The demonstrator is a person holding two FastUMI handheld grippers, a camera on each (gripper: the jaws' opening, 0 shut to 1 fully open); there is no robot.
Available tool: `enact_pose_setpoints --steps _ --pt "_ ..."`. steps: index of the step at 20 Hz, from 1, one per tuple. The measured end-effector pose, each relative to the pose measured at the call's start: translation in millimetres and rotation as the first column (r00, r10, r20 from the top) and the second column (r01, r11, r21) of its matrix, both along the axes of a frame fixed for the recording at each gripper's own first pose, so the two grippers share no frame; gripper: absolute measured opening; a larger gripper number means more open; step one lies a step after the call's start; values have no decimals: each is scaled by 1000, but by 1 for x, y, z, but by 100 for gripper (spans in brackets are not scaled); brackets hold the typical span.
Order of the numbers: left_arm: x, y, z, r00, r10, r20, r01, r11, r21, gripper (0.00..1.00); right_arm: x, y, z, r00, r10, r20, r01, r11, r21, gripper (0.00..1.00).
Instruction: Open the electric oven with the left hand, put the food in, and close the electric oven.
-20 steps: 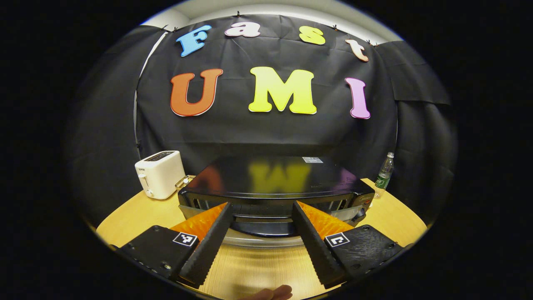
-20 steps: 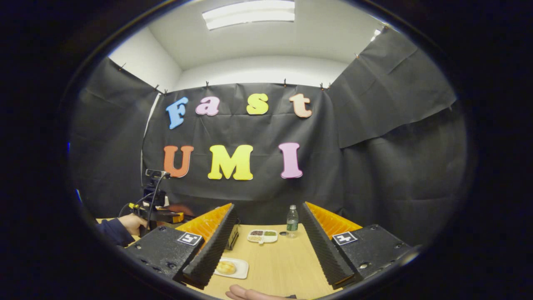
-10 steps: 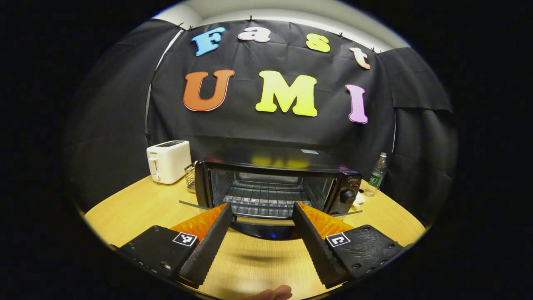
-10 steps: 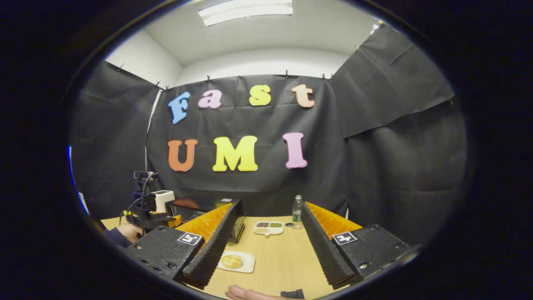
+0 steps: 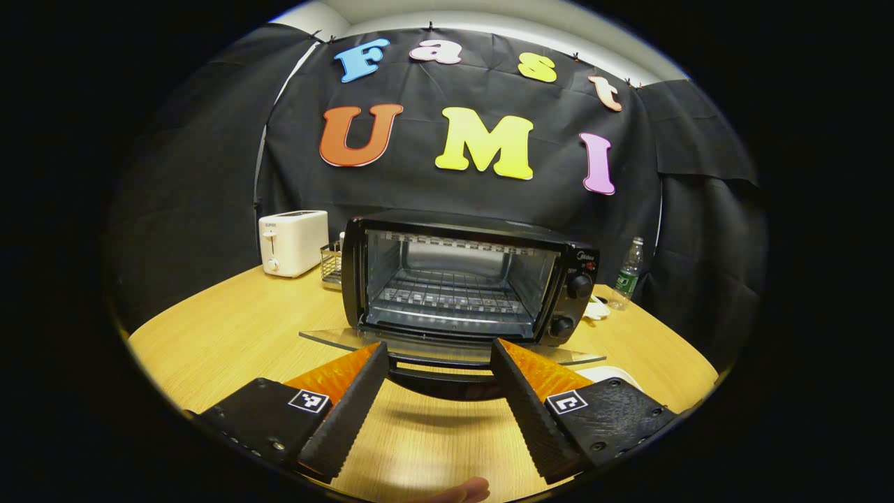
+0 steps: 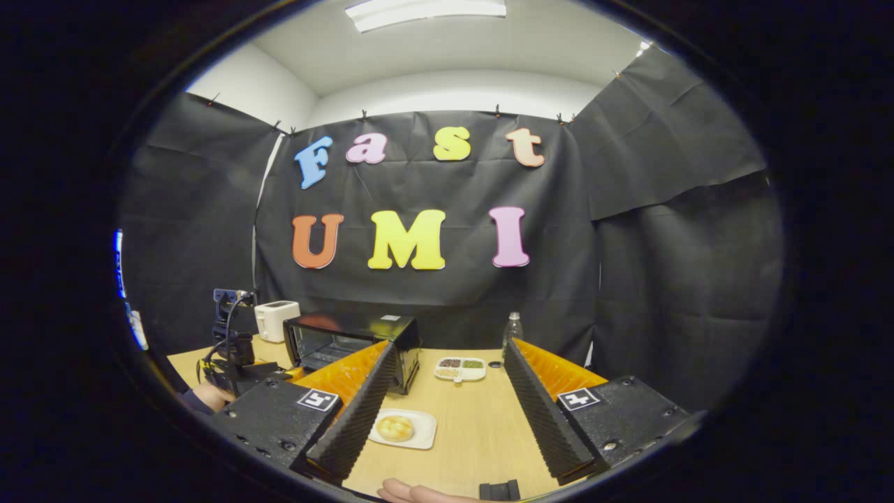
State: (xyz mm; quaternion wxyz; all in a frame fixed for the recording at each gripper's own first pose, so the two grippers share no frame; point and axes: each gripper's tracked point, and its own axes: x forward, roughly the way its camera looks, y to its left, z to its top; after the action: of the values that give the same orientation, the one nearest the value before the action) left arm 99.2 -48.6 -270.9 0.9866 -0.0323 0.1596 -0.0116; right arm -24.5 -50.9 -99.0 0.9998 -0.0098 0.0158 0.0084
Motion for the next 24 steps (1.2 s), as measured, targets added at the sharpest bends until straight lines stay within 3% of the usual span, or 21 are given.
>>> enact_pose_setpoints --steps 6,7,8,10,13,16,20,24 --pt "-14 1 -28 997 -23 -75 25 999 30 98 11 17 -22 999 17 -48 -17 1000 -15 99" --pt "-17 2 -36 994 -27 -103 31 999 38 87 13 21 -26 999 22 -50 -22 1000 -17 98" --pt "-19 1 -45 991 -35 -127 42 998 47 97 18 24 -32 998 27 -54 -28 999 -19 98" --pt "-24 -1 -65 979 -44 -197 56 997 56 94 30 27 -51 996 33 -81 -34 999 -21 98" --pt "-22 -4 -57 986 -65 -155 78 994 75 95 50 27 -85 988 29 -152 -31 999 -13 99" --pt "-30 -5 -63 977 -82 -196 85 996 8 95 67 25 -122 971 29 -239 -26 1000 16 99" --pt "-49 -15 -18 988 -113 -109 110 993 -35 95 89 17 -165 944 16 -329 -3 999 38 99" --pt "-75 -4 38 996 -90 -8 90 995 42 94 97 26 -190 922 47 -384 -10 995 98 99"
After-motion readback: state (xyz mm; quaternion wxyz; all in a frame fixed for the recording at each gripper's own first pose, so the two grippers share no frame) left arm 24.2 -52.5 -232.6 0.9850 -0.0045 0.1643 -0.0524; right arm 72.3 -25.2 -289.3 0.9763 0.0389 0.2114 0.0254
